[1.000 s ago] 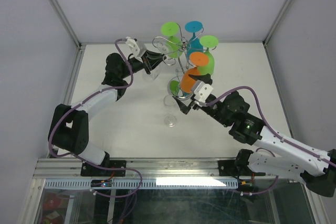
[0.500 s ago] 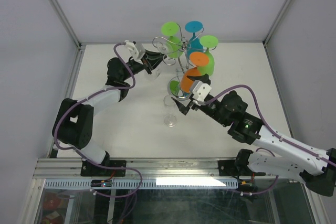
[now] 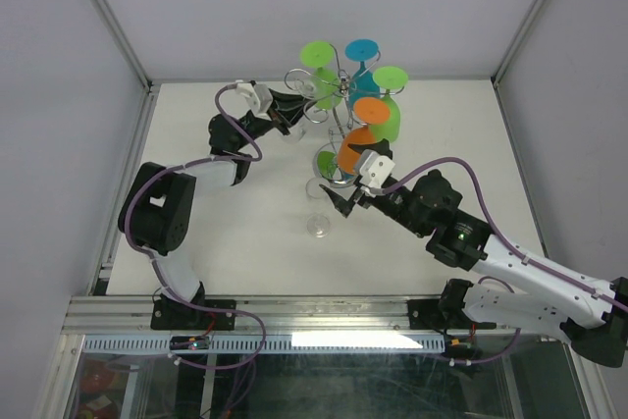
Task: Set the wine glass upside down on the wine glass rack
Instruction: Turn the wine glass upside down at the wine rack.
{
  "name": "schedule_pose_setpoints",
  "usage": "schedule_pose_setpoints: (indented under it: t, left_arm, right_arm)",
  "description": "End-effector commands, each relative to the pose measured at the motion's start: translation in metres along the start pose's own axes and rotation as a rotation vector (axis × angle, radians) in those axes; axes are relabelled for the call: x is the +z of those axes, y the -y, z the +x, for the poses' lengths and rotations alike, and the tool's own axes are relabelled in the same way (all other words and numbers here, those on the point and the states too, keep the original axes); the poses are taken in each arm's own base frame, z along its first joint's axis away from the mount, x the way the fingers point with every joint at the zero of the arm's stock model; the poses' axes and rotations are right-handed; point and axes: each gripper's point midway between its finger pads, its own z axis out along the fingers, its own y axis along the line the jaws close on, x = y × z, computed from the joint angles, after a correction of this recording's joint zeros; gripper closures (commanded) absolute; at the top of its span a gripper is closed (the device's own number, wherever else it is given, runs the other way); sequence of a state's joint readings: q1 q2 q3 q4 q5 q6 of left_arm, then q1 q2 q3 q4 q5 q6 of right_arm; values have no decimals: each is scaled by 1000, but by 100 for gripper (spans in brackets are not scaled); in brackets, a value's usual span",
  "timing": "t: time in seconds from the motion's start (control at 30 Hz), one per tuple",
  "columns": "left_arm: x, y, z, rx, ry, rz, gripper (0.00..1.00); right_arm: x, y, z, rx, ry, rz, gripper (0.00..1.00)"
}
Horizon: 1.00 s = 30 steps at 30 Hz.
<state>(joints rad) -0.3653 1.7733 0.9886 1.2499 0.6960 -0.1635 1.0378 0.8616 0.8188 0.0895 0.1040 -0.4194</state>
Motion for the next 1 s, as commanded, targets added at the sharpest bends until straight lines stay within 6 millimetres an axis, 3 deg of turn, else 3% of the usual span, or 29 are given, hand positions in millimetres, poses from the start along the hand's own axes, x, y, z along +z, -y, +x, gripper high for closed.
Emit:
schedule_pose_setpoints:
  t: [0.0, 0.3, 0.97]
  left_arm:
    - [10, 3, -44, 115, 163, 49, 100]
    - [16, 0, -43, 125, 221, 66, 100]
    - [23, -39, -39, 140, 265, -66, 100]
  right_arm:
    - [-4, 9, -26, 23, 67, 20, 0]
    - [-4, 7, -22, 24, 57, 12, 1]
    - [-8, 10, -17, 16, 47, 33, 0]
